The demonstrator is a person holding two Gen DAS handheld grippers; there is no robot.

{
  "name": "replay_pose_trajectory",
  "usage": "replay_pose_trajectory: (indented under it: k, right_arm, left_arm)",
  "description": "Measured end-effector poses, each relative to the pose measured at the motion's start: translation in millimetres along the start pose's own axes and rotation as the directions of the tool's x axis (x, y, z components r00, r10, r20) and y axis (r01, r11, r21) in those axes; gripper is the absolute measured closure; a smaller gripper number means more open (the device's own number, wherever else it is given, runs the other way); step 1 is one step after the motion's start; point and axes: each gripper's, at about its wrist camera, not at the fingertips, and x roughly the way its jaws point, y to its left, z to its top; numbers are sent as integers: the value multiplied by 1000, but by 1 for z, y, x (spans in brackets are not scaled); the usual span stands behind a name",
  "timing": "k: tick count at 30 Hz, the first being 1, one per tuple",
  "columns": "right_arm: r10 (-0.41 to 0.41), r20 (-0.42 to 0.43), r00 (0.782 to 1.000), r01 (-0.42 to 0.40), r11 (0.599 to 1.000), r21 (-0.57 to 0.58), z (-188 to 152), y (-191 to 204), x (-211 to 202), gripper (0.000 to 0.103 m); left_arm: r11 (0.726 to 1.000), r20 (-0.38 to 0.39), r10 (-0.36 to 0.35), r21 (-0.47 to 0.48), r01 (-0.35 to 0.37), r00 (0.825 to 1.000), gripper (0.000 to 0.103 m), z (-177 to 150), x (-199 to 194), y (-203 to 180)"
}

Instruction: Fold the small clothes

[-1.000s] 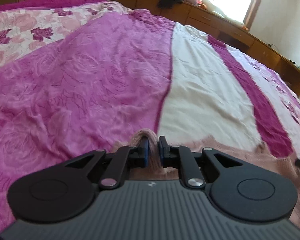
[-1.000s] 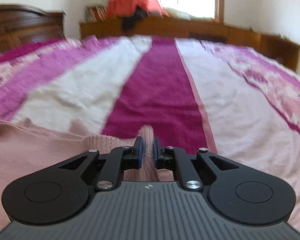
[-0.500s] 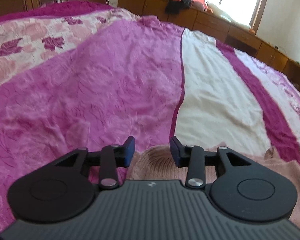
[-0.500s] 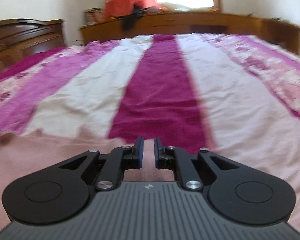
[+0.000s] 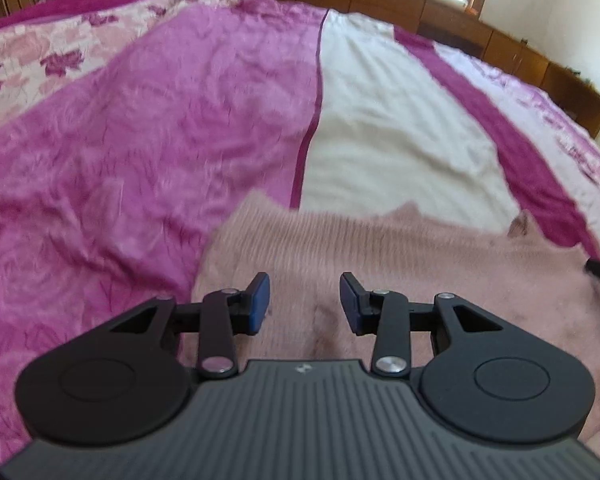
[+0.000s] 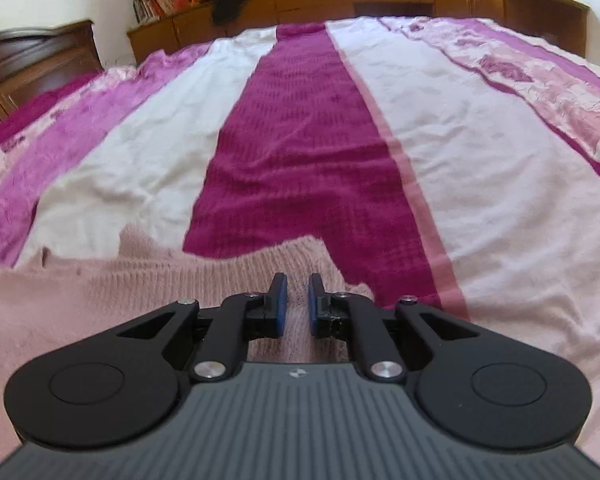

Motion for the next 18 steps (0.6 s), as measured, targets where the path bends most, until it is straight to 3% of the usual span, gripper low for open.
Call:
replay_pose_trajectory:
  k: [7,10,12,15,18]
  right_arm:
    - [46,27,999,-46,999,-3,-7,5,-34,87]
    - [58,42,997,-59,998,22,-14,2,-52,68]
    - [66,57,996,-69,997,40,-19,0,-65,48]
    - [82,63,995,-86,995,59,-29,-3,-83,40]
    - [98,62,993,-103,991,83,-39,-8,-98,40]
  left_arm:
    - [1000,-9,5,-2,-5,1000,63,-4,-1,4]
    - [1000,-8,11,0,-11,1000,63,-4,-10,3]
    - [1000,-12,21,8,-21,1000,63,-5,-18,3]
    - [999,-19,40,17,-39,999,62,-10,-30,1]
    - [998,-32,53,14,-53,998,62,-18,-44,1]
